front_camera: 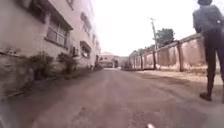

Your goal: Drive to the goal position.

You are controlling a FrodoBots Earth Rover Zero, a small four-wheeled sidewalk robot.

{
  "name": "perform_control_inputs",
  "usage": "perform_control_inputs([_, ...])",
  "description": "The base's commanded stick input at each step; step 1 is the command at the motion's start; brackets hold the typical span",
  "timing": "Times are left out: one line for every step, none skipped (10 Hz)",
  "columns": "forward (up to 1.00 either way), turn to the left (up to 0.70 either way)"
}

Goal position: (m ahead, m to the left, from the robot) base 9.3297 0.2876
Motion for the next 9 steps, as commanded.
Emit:
perform_control_inputs([0.70, 0.01])
perform_control_inputs([0.70, 0.01])
perform_control_inputs([0.70, 0.01])
perform_control_inputs([0.70, 0.01])
perform_control_inputs([0.70, 0.01])
perform_control_inputs([0.70, 0.01])
perform_control_inputs([0.70, 0.01])
perform_control_inputs([0.70, 0.01])
perform_control_inputs([0.70, 0.01])
